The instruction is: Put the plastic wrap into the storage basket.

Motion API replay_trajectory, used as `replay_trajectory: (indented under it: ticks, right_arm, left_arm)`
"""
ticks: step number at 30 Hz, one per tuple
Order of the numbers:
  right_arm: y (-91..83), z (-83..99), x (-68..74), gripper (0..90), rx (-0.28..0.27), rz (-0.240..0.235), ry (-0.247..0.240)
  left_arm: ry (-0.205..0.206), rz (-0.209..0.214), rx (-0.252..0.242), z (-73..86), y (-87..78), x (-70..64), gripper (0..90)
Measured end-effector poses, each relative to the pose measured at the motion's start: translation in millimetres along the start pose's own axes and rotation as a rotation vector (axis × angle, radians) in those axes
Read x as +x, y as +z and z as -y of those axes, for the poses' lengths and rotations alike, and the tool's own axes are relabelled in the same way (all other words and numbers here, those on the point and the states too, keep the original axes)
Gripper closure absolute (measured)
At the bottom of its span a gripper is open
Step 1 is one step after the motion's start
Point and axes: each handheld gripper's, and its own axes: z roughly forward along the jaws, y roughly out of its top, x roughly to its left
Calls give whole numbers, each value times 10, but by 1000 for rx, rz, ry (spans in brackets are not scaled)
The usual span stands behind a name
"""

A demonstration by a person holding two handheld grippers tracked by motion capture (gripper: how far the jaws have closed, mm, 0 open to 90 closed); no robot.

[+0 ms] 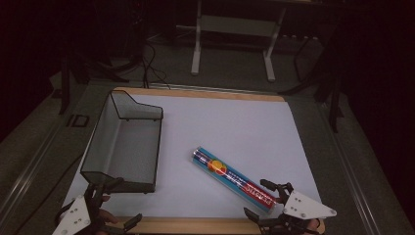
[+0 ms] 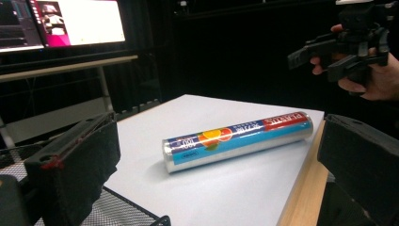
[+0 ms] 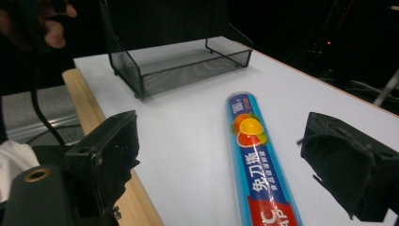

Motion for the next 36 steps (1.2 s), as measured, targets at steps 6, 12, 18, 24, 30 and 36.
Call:
replay_trajectory:
  ticks: [6,12,18,24,30,36]
  right_arm:
    - [63,51,-3,118,6,57,-35]
    - [88,33,-19,142,36,33,-52]
    - [122,-32,29,144,48,-22,-87]
    - [140,-99,19,124,71,-44,-53]
    - [204,-219,-32,106,98,-14,-35]
    - [291,-306,-79,103,132,-18,-43]
  left_arm:
    - [2,10,4,1,18,-21,6]
    - [6,7,-1,-4,23,-29,6]
    - [9,20,-1,-7,36,-45,6]
    - [34,22,12,-5,39,-47,6]
    - [21,42,19,2,67,-55,6]
    - [19,46,18,-1,74,-67,6]
